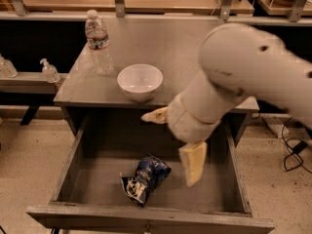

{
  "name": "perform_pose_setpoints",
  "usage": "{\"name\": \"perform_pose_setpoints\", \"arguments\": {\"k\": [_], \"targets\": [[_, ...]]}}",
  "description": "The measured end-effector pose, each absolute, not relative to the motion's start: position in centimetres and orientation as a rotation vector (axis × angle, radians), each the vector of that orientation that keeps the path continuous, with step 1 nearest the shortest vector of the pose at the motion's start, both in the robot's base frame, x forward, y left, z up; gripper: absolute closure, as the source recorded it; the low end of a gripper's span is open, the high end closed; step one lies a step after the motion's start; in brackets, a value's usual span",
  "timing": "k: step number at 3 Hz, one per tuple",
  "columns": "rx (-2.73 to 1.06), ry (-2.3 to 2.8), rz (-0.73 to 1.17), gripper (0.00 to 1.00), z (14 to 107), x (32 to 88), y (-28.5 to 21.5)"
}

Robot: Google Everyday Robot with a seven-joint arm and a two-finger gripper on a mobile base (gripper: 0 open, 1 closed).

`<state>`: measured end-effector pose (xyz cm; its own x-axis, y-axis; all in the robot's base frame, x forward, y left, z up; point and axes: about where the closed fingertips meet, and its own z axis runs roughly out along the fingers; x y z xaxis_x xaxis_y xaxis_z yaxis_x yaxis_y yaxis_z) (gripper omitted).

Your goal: Pick blue chip bag from top drawer and place on counter

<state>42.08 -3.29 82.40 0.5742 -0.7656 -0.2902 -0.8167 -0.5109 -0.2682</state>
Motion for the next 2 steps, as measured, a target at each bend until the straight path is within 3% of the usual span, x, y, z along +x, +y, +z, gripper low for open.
{"name": "perform_pose_setpoints", "arguments": {"k": [1,2], "targets": [[-2.518,1.039,0.135,0.0,78.68,43.08,2.57],[-2.509,1.022,0.115,0.0,78.69,43.43,3.2]]}}
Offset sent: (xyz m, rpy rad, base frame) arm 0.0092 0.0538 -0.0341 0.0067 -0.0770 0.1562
